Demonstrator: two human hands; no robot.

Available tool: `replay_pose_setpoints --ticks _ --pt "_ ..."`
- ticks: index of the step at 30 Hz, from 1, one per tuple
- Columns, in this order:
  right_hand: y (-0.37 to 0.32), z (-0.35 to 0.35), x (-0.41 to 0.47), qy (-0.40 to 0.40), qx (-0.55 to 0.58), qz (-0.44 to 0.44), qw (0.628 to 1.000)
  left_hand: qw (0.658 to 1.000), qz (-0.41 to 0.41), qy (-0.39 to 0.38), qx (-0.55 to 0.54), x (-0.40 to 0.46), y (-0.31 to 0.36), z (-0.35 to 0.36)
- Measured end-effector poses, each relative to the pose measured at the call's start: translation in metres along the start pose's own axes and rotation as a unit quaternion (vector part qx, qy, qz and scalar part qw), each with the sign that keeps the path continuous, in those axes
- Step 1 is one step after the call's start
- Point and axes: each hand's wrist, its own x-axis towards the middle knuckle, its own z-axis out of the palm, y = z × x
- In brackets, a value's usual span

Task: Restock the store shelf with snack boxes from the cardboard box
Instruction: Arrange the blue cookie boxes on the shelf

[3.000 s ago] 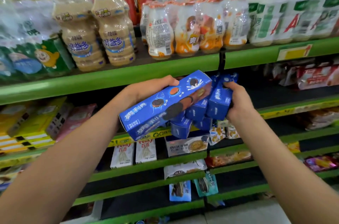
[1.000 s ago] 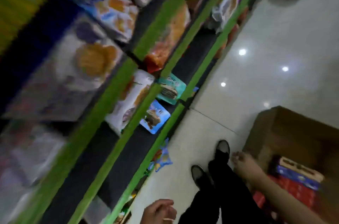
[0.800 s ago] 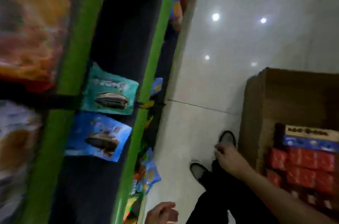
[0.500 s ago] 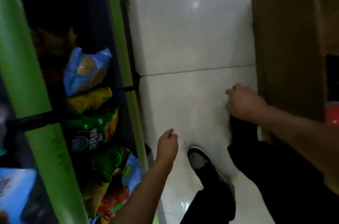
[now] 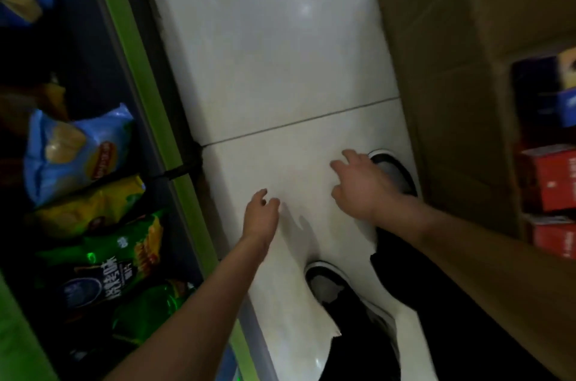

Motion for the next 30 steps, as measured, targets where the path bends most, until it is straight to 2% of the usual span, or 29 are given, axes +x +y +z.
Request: replay_pose_setpoints --ticks 6,10,12,16,19,22,26,28,30 --pt "0.004 -0.052 -0.07 0.125 0.132 0.003 0.983 0.989 0.14 -0.029 -0.028 -0.065 0.103 0.022" --pt "0.011 -0.083 -0.117 0.197 0.201 0.031 0.959 0.968 0.237 -0.059 -0.06 -0.135 0.167 0.043" --pt "0.012 -0.096 -0.141 0.22 0.249 0.031 0.943 0.954 0.289 -0.052 -0.064 -0.169 0.192 0.049" --pt "0.026 -0.109 -0.18 0.297 0.339 0.057 0.891 0.894 0.447 -0.007 0.001 -0.22 0.228 0.058" --pt "0.062 -0.113 -0.188 0.331 0.408 0.146 0.839 0.841 0.525 -0.054 0.117 -0.233 0.252 0.085" --pt "0.108 -0.108 -0.177 0.327 0.476 0.235 0.782 0.821 0.51 -0.113 0.23 -0.223 0.268 0.134" --pt "0.161 -0.096 -0.148 0.323 0.549 0.292 0.713 0.792 0.47 -0.161 0.355 -0.19 0.273 0.198" --pt "0.178 -0.087 -0.132 0.317 0.591 0.318 0.671 0.795 0.439 -0.194 0.372 -0.176 0.274 0.225" --pt "0.188 -0.08 -0.115 0.31 0.637 0.33 0.624 0.815 0.408 -0.207 0.354 -0.163 0.278 0.251"
